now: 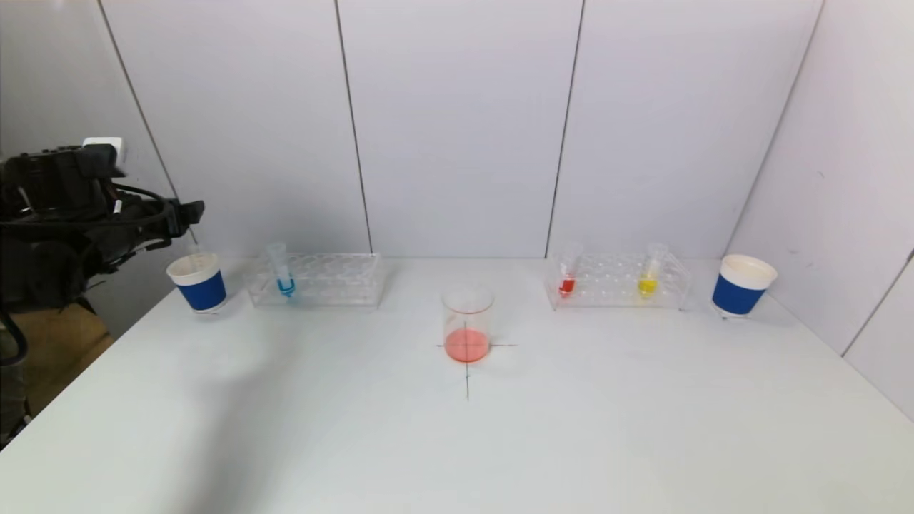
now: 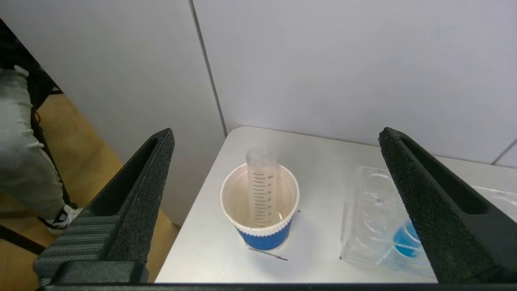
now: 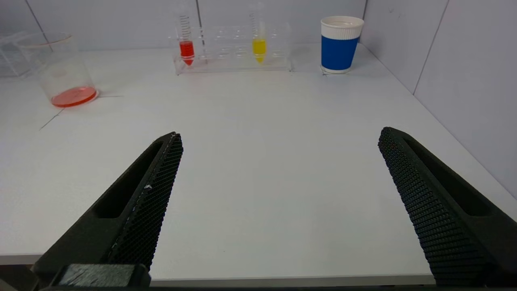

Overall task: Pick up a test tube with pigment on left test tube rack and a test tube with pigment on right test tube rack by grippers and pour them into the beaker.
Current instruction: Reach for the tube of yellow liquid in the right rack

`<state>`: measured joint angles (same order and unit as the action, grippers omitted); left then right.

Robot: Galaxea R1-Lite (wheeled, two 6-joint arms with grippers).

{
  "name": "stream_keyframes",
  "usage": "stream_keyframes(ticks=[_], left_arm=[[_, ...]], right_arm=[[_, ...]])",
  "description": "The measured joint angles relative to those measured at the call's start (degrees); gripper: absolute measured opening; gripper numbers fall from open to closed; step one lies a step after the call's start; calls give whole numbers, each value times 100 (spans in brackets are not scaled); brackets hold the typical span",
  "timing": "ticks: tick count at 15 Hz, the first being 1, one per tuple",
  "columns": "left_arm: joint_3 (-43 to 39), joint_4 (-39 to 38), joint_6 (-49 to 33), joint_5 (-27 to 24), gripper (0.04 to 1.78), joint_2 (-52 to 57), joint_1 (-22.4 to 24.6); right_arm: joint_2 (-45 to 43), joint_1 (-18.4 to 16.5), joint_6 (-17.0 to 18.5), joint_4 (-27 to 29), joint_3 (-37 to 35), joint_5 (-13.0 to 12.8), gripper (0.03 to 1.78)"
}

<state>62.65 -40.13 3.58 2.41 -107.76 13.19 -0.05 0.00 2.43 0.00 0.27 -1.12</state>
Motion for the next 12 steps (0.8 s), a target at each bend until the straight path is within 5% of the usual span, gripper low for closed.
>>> stream_keyframes(ticks=[6,12], left_arm=[[-1790,168,82,-404,176,2464,-278],[-3215,1029,101,-497,176,4774,-1033]], right_arm=[[0,0,-1,0,0,-2,176],[0,0,-1,0,0,-2,176]])
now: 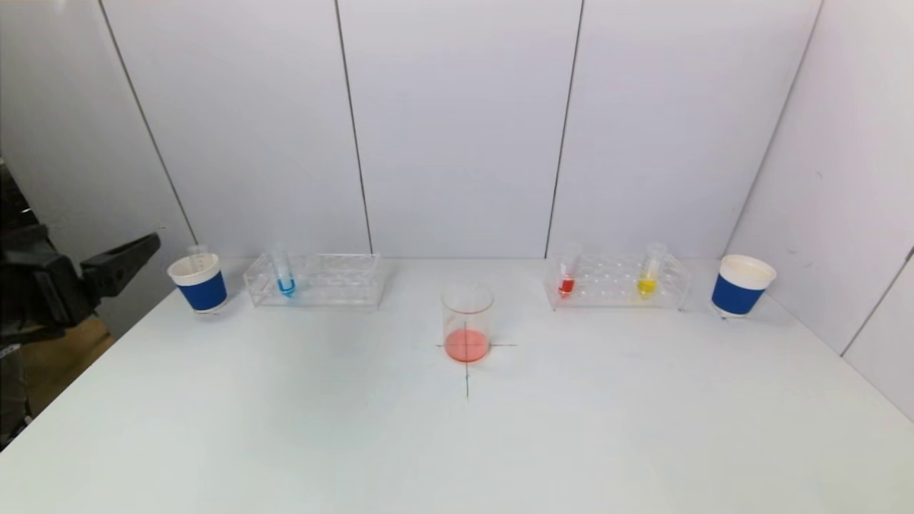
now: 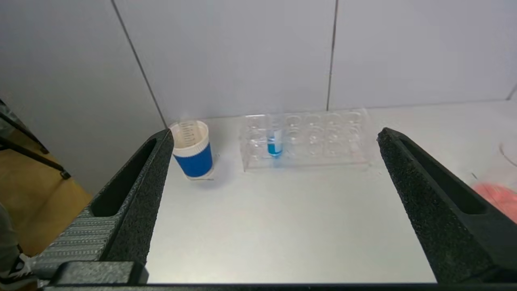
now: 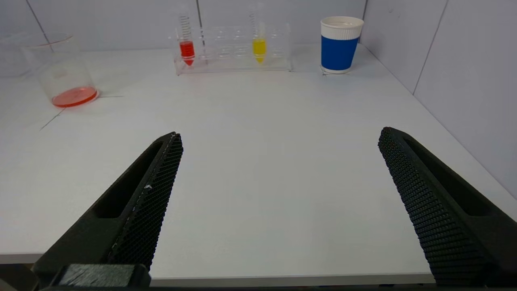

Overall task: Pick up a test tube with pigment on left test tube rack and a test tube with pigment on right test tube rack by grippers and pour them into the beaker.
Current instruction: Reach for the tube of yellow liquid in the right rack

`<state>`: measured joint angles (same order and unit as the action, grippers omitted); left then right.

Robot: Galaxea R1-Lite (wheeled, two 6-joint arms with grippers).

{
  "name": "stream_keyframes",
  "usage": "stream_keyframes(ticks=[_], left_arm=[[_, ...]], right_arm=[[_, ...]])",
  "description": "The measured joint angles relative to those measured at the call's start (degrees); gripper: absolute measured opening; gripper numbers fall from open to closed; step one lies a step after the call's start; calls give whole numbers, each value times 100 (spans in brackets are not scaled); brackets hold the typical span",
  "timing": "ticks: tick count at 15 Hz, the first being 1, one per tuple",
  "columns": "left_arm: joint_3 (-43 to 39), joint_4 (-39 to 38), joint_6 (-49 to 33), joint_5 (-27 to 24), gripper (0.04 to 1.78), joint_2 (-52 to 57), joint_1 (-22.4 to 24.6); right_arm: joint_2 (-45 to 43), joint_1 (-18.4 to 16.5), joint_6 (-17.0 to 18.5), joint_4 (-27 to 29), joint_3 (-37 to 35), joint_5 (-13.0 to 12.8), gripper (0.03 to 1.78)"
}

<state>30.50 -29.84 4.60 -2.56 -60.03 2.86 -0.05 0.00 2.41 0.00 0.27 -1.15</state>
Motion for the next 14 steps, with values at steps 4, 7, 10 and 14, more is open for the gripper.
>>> stream_keyframes(ticks=[4,7,10,14], left_arm=[[-735,579,4,-2,176,1486,-105],[-1039,1541,-13,-166,176,2715,-118],[-1170,2798,-41,-324,176,3917,-129],[-1585,3612,-57,-400,176,5119,-193]], right_arm=[[0,0,1,0,0,2,176],[0,0,0,0,0,0,176],[0,0,1,0,0,0,176],[0,0,1,0,0,0,176]])
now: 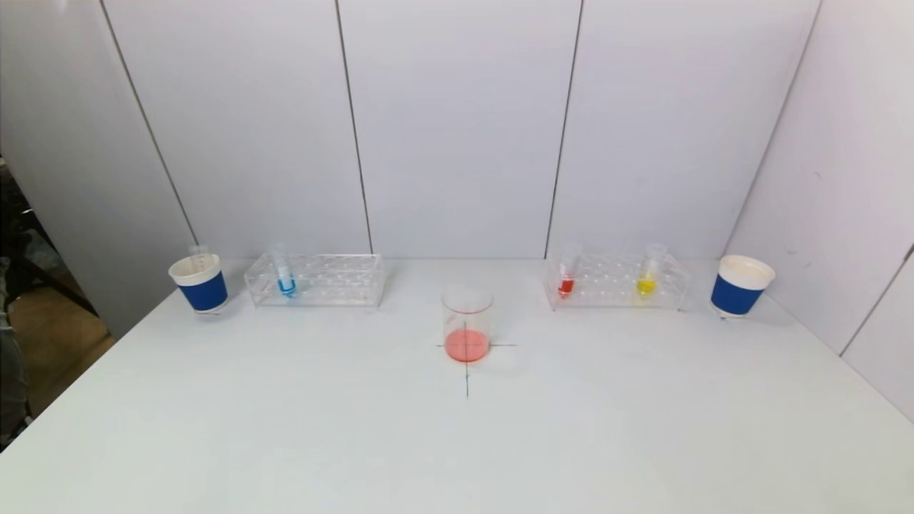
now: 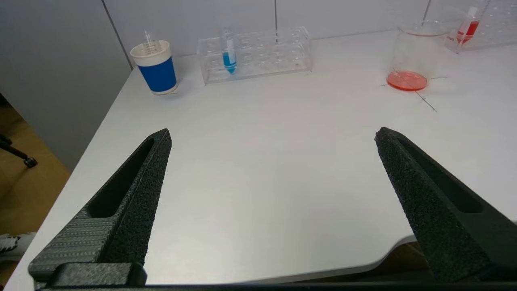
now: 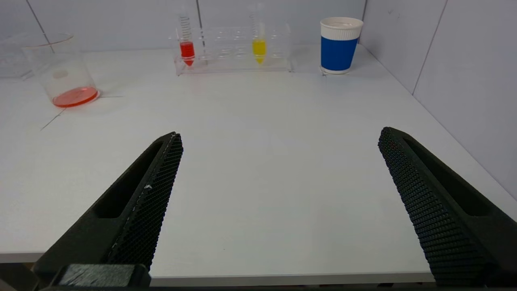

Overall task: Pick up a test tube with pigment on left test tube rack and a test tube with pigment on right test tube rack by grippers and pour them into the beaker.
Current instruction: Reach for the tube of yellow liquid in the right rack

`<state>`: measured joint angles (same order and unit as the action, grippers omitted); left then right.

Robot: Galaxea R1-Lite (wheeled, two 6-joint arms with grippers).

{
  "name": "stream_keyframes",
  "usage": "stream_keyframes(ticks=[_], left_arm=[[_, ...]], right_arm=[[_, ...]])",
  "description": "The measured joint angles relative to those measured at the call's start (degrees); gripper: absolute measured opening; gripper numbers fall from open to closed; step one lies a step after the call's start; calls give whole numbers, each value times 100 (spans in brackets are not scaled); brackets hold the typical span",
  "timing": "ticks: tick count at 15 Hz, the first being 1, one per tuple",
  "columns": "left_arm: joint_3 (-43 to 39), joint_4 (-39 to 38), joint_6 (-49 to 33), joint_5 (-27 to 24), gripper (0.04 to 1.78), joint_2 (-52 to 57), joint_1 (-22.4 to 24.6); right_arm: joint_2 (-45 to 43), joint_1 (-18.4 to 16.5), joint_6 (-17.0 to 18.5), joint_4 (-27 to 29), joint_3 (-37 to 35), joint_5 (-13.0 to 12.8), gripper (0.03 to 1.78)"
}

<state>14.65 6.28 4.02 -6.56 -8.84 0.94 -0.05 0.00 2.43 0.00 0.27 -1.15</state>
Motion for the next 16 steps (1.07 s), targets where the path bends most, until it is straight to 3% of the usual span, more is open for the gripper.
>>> stream_keyframes(ticks=[6,10,16], left_arm=[[-730,44,90,160,176,822,-76],[-1336,-847,160,290,176,886,-78],[-1463,-606,-133,656,176,886,-78]], right_arm=[[0,0,-1,0,0,0,176],[0,0,0,0,0,0,176],[0,0,-1,0,0,0,176]])
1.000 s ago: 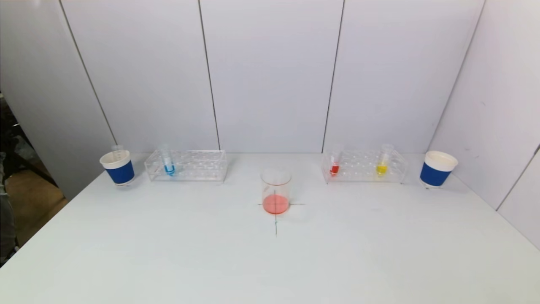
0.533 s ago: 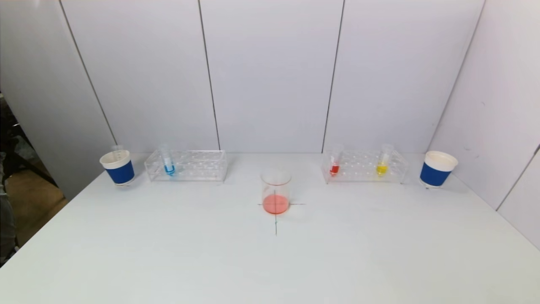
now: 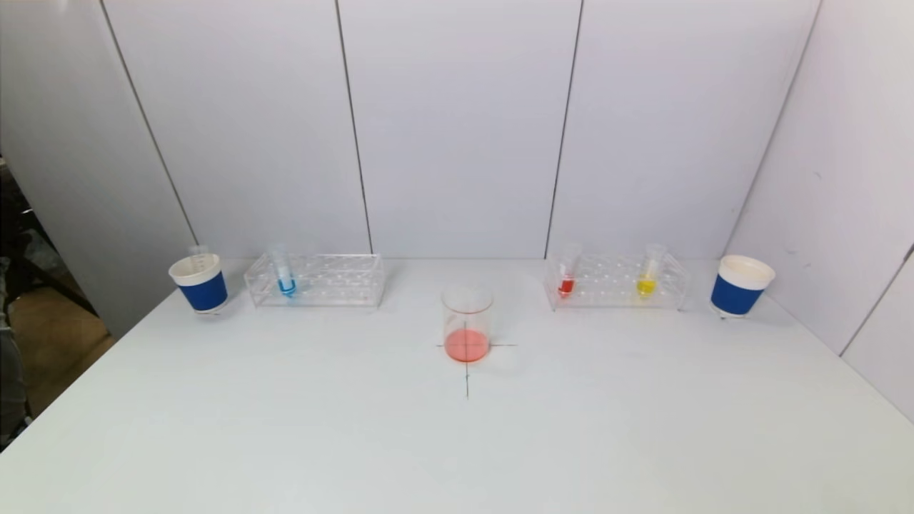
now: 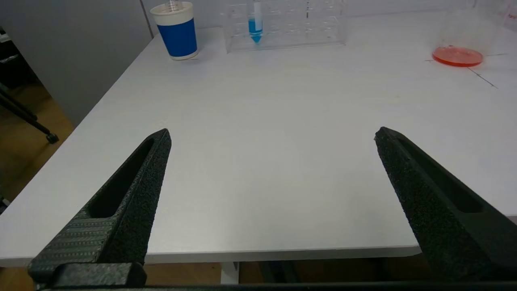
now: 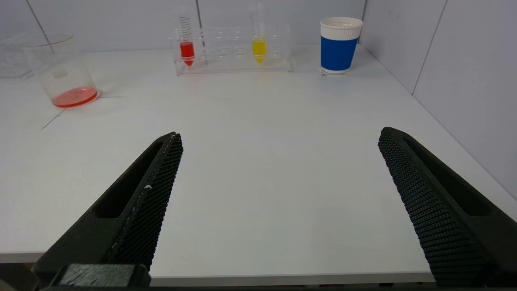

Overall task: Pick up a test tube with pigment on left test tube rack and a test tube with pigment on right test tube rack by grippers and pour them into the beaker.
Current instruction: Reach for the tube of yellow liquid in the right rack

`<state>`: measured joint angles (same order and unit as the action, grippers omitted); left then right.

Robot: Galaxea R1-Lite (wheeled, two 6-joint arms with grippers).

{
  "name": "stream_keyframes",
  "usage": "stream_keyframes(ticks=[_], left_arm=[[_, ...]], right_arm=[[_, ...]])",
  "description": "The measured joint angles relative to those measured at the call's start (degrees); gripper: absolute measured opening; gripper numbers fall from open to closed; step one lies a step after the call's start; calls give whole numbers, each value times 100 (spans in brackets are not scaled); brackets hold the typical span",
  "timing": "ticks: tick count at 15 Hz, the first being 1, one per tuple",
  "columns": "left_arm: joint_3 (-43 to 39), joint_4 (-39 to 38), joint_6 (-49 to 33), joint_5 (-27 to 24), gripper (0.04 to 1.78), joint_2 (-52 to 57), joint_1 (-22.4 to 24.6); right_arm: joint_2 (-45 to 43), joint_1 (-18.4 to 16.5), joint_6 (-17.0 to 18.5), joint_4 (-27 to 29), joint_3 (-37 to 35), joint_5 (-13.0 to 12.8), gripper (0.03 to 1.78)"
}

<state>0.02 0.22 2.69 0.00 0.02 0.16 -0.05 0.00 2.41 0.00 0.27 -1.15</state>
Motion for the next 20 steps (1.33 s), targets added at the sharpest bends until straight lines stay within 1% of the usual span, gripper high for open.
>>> stream_keyframes(ticks=[20], left_arm=[[-2,-22,-16,7,176,-2,0]], right_arm=[[0,0,-18,2,2,0,176]])
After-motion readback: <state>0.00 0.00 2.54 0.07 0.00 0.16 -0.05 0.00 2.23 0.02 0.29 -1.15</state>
